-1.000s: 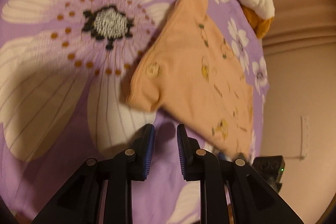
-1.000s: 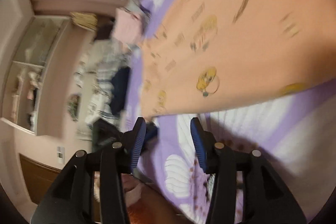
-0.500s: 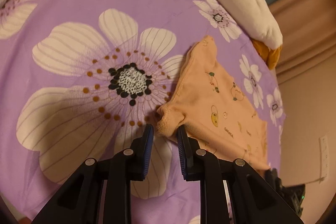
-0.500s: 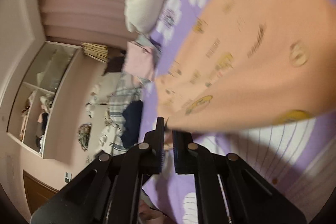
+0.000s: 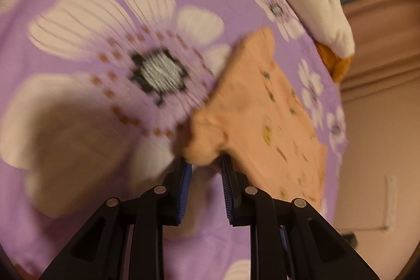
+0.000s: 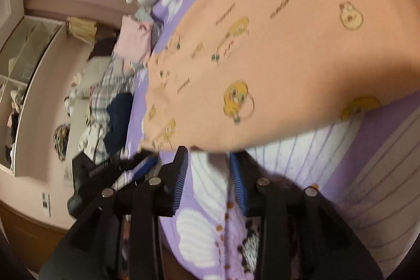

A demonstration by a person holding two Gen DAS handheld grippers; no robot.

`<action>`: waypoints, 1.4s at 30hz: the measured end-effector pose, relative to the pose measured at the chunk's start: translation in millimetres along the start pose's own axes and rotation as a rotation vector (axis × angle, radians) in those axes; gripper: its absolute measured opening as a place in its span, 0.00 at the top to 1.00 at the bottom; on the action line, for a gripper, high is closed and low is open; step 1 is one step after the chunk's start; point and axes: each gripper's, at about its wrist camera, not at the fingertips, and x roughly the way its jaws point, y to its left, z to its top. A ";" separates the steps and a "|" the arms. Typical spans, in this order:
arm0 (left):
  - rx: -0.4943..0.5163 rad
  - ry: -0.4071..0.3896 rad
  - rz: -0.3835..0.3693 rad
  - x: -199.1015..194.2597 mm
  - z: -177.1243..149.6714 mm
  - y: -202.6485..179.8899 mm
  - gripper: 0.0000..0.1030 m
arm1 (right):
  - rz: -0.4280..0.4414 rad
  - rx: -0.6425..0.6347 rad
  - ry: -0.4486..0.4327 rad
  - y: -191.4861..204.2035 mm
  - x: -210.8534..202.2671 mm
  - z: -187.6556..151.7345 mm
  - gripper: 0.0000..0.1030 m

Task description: Fold small clothes

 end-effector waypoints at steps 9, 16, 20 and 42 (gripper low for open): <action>-0.177 0.001 -0.151 14.4 7.9 12.8 0.79 | 0.028 0.021 -0.222 2.3 -47.3 24.4 0.78; -0.193 0.024 -0.203 17.2 6.4 11.1 0.75 | 0.080 0.186 -0.240 -23.9 -49.0 37.0 0.75; -0.169 0.009 -0.126 19.9 5.9 10.7 0.82 | 0.028 0.177 -0.245 -24.1 -52.2 32.1 0.67; 0.168 -0.254 -0.039 -63.8 -10.1 -26.9 0.92 | -0.038 -0.127 -0.342 3.2 -122.5 19.7 0.85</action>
